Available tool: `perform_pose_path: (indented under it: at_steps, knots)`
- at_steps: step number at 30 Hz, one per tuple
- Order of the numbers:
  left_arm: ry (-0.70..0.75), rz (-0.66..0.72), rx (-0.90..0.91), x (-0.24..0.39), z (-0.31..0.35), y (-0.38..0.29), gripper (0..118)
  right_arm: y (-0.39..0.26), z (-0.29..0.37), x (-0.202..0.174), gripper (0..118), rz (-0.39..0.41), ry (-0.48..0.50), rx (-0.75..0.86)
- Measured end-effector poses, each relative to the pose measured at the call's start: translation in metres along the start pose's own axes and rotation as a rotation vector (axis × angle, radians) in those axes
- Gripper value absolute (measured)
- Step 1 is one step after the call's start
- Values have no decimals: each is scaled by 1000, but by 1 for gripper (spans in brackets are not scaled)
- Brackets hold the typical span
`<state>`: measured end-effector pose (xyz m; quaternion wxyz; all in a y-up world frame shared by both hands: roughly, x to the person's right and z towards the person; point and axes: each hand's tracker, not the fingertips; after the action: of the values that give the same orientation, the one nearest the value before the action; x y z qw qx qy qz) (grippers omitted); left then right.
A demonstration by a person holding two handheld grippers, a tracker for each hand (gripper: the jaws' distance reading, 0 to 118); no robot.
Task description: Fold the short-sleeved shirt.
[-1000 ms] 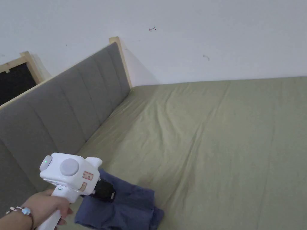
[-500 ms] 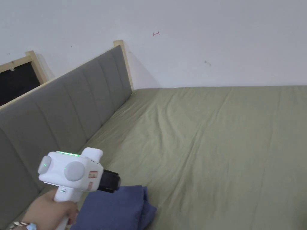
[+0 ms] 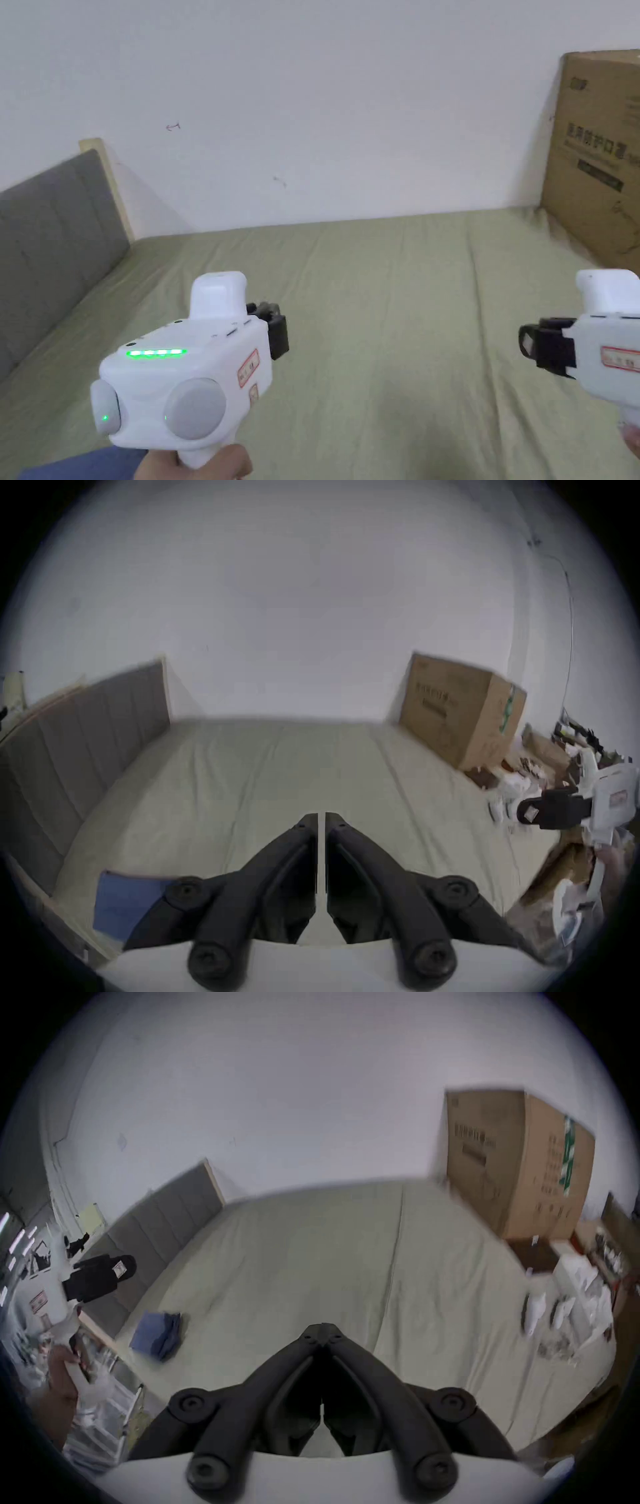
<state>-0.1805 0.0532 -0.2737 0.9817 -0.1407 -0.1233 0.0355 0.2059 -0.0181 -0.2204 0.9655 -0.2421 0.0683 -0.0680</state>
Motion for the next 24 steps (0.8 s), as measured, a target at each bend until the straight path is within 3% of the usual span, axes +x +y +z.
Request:
perform_pose_path:
  at_steps: [3, 7, 8, 10, 11, 12, 13, 14, 15, 18, 19, 24]
  knots:
    - [45, 28, 138, 14, 16, 0, 4, 4, 11, -8, 0, 6, -45, 242]
    - [127, -103, 285, 42, 32, -10, 5, -3, 7, -8, 0, 66, -141, 424]
    - [143, -131, 303, 48, 36, -13, 6, -5, 8, -8, 9, 65, -153, 444]
    - [103, -118, 307, 49, 39, -18, 33, -7, 4, -6, 45, 52, -144, 428]
    - [93, -121, 304, 52, 41, -18, 54, -8, 4, -5, 57, 47, -143, 427]
    - [96, -132, 298, 56, 41, -19, 86, -10, 4, -4, 66, 44, -145, 429]
    - [99, -144, 293, 60, 40, -19, 104, -12, 4, -4, 72, 49, -155, 434]
    - [102, -150, 285, 63, 39, -19, 115, -13, 3, -4, 80, 64, -187, 440]
    - [102, -148, 283, 65, 40, -19, 116, -14, 2, -4, 94, 69, -199, 442]
    - [93, -96, 311, 65, 46, -23, 116, -13, -2, -1, 107, 67, -215, 424]
    - [99, -93, 308, 67, 45, -22, 116, -13, -2, 0, 116, 64, -216, 425]
    - [144, -113, 309, 77, 42, -24, 116, -12, 3, 6, 118, 75, -243, 437]
